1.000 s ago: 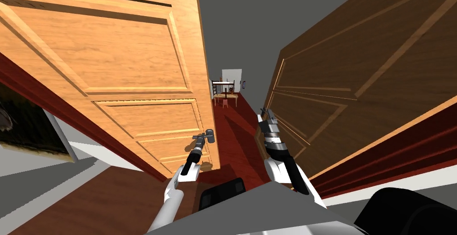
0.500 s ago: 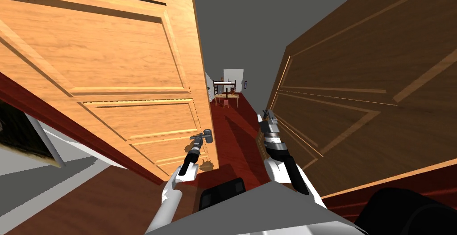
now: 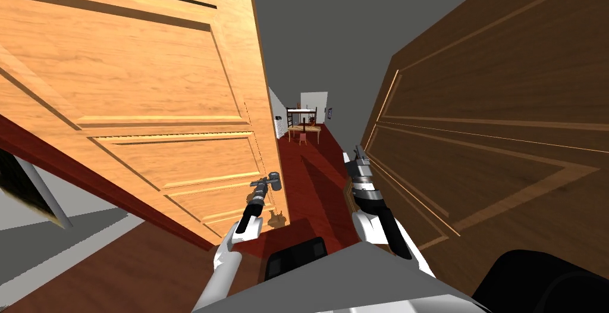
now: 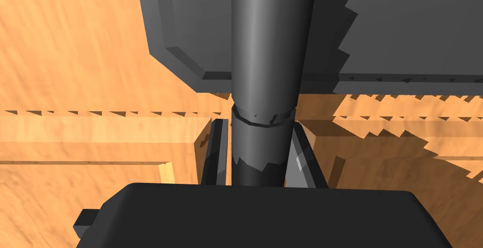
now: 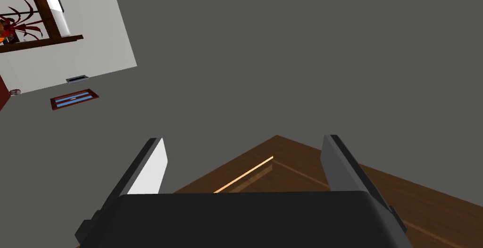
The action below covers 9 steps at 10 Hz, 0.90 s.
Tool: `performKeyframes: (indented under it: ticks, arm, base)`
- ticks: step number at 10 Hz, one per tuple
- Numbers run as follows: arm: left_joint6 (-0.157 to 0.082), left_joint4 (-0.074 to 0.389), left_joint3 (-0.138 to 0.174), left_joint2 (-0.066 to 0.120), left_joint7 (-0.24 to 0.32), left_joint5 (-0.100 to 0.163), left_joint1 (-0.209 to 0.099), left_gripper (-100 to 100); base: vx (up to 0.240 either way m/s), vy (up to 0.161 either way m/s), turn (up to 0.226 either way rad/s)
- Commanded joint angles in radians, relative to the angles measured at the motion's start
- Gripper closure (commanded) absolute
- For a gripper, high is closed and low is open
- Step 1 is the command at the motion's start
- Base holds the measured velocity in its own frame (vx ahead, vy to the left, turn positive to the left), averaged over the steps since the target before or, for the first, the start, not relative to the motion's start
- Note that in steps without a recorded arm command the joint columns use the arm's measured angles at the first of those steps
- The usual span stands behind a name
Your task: Push the door open
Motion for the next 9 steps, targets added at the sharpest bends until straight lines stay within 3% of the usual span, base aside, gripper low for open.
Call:
performKeyframes:
  ticks: [1,9]
  arm:
    - [0.003,-0.007,0.029,0.008,-0.004,0.004,-0.006,100]
    - [0.010,0.012,0.120,-0.028,-0.026,0.012,-0.024,100]
  base:
    - [0.151,-0.125,0.093]
    - [0.152,-0.109,0.074]
